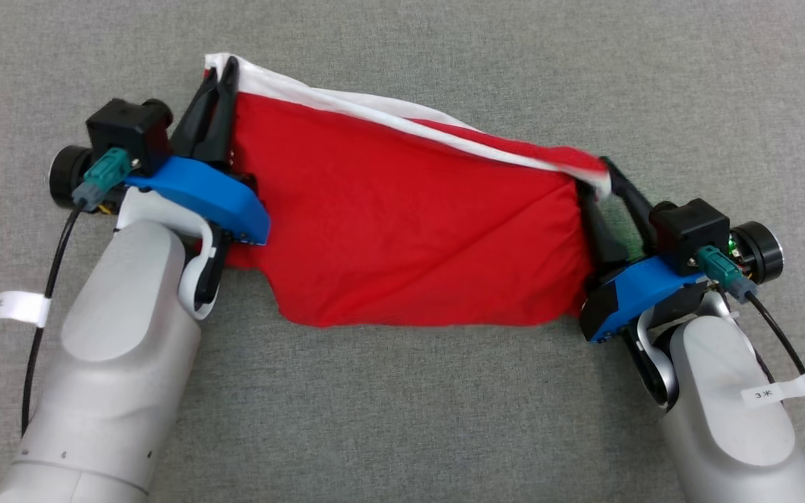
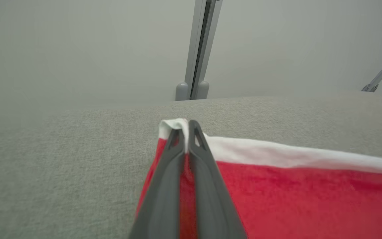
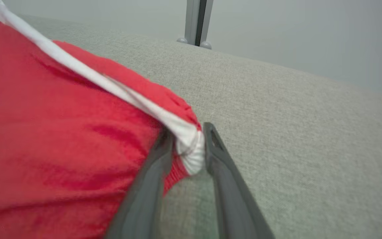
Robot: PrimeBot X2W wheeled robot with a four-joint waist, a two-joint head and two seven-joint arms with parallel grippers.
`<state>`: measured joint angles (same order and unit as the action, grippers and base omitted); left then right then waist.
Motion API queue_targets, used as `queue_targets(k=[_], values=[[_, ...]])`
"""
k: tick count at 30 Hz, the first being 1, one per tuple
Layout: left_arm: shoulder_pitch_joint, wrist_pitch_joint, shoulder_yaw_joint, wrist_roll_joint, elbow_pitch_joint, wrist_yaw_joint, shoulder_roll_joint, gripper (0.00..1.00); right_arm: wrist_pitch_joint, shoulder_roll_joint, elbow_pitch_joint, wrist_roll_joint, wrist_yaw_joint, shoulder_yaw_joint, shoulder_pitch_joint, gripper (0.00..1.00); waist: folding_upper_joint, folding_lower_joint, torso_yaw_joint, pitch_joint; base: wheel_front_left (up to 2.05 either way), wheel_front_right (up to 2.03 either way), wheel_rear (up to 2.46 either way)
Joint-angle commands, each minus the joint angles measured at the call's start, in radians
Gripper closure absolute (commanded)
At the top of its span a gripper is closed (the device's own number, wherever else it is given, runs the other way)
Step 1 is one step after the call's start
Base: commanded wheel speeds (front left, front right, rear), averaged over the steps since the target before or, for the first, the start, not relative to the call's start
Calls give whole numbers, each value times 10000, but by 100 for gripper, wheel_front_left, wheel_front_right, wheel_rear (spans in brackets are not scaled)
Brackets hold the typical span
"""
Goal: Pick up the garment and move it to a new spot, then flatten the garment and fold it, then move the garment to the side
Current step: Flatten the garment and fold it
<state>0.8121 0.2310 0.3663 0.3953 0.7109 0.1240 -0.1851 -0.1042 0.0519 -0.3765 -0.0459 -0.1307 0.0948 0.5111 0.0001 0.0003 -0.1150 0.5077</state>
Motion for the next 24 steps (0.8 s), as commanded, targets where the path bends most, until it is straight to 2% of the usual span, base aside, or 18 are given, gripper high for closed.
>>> queue_targets(k=[1,2,3,14,20,24], values=[[211,83,25,-22,48,62,45,83,-84,-14,-42,47,-1,-1,150,0,-1,-3,3,-26,0,0,0],[282,115,67,9,143,67,90,49,-149,-13,-72,56,-1,-44,145,0,-1,-3,8,-53,0,0,0],[343,146,106,22,201,72,124,0,-209,-13,-82,56,-1,-115,114,0,-1,-3,17,-84,0,0,0],[-239,172,293,319,426,83,95,0,-254,-10,317,102,1,-897,-832,0,-1,-3,214,-763,0,0,0],[-1139,-506,472,604,-54,81,5,0,1,-12,983,129,-1,-1211,-1595,0,-1,-3,296,-1264,0,0,0],[-1802,-1294,569,721,-505,-165,-120,0,239,-11,1530,187,1,-1298,-2067,0,-1,-3,258,-1517,0,0,0]])
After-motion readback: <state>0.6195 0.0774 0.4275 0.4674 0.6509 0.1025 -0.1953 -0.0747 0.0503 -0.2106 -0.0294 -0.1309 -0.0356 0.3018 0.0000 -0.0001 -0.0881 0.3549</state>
